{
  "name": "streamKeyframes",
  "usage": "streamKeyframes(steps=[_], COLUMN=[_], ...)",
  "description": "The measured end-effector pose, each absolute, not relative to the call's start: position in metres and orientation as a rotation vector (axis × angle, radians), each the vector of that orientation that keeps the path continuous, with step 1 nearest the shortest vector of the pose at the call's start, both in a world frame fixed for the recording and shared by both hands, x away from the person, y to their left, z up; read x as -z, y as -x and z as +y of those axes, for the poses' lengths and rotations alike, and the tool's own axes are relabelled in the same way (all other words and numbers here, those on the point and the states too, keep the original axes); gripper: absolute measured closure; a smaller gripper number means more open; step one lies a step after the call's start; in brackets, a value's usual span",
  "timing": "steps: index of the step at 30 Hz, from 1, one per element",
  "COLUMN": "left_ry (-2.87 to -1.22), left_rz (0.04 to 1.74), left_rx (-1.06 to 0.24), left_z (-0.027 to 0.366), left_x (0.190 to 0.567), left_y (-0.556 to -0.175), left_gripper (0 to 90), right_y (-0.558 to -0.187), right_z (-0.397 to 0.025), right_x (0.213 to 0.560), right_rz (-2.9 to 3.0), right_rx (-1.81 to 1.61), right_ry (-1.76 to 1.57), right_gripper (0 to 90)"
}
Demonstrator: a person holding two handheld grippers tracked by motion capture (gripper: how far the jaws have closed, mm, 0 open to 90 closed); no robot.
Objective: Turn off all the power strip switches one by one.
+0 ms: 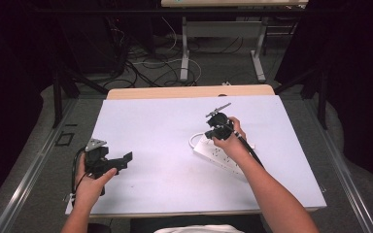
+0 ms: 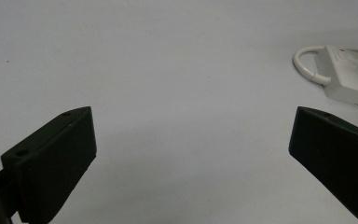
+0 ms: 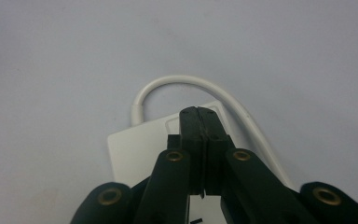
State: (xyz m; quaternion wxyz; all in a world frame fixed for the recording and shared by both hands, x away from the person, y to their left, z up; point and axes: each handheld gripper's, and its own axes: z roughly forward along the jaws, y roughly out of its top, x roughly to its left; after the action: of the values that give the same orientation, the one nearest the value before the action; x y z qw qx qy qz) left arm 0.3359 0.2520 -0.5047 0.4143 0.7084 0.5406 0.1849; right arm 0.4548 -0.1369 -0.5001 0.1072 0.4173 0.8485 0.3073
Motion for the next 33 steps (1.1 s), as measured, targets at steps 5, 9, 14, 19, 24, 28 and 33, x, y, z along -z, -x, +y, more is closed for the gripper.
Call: streamKeyframes(steps=[5,9,14,19,24,28,33], left_ry=[-1.776,-1.778,-1.779,-1.799,-1.797,-1.785,-1.783], left_rz=[1.360,1.359,1.359,1.360,1.359,1.360,1.360], left_rx=[-0.468,-0.468,-0.467,-0.452,-0.452,-0.464,-0.466], left_z=[0.252,0.252,0.252,0.252,0.252,0.252,0.252], left_x=[0.506,0.506,0.506,0.505,0.505,0.506,0.506], left_y=[-0.336,-0.336,-0.336,-0.336,-0.337,-0.337,-0.337], left_gripper=[0.8,0.7,0.7,0.7,0.7,0.8,0.8], right_y=[-0.456,-0.457,-0.459,-0.460,-0.462,-0.463,-0.464], right_z=[-0.133,-0.130,-0.128,-0.129,-0.129,-0.128,-0.128], right_x=[0.504,0.506,0.510,0.512,0.514,0.517,0.519], right_rz=[2.497,2.482,2.466,2.478,2.486,2.488,2.494], right_rx=[-0.903,-0.899,-0.905,-0.882,-0.864,-0.856,-0.864], right_ry=[-1.233,-1.237,-1.228,-1.246,-1.267,-1.272,-1.272], right_gripper=[90.0,90.0,90.0,90.0,90.0,90.0,90.0])
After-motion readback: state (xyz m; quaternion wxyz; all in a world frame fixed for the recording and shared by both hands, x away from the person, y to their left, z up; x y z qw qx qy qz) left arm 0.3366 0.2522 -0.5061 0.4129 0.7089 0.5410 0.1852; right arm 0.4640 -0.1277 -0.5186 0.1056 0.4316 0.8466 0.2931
